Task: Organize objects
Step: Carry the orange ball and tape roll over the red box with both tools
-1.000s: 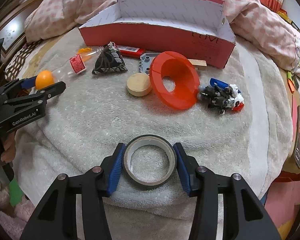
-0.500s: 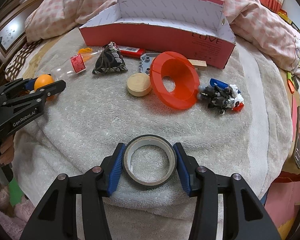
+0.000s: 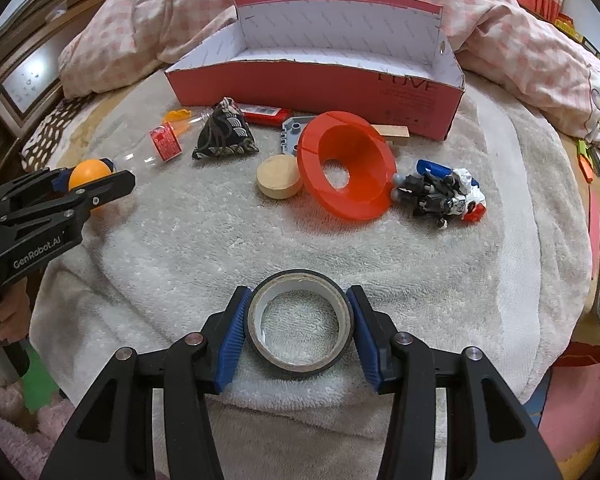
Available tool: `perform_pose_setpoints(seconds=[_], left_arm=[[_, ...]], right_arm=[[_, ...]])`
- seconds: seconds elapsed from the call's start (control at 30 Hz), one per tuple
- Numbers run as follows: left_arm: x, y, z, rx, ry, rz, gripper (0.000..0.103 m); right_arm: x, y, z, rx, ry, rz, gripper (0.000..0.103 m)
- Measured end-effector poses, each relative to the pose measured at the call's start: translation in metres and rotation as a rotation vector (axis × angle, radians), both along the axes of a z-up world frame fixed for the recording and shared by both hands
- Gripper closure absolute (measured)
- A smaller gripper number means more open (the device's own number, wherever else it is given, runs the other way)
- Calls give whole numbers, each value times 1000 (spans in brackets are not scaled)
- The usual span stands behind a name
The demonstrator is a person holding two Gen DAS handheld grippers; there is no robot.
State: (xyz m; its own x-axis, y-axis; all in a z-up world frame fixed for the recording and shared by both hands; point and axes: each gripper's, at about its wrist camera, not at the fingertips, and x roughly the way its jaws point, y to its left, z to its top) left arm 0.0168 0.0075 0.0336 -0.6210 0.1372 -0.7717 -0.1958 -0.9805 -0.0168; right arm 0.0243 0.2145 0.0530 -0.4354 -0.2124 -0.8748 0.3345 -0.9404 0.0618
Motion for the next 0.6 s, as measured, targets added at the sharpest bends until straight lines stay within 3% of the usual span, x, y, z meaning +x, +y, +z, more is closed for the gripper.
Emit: perform_pose_setpoints(seconds=[0.6], left_arm=[[-7, 15, 12, 9, 3, -6, 65]], right_arm=[[-11, -8, 15, -10, 57, 28, 53]])
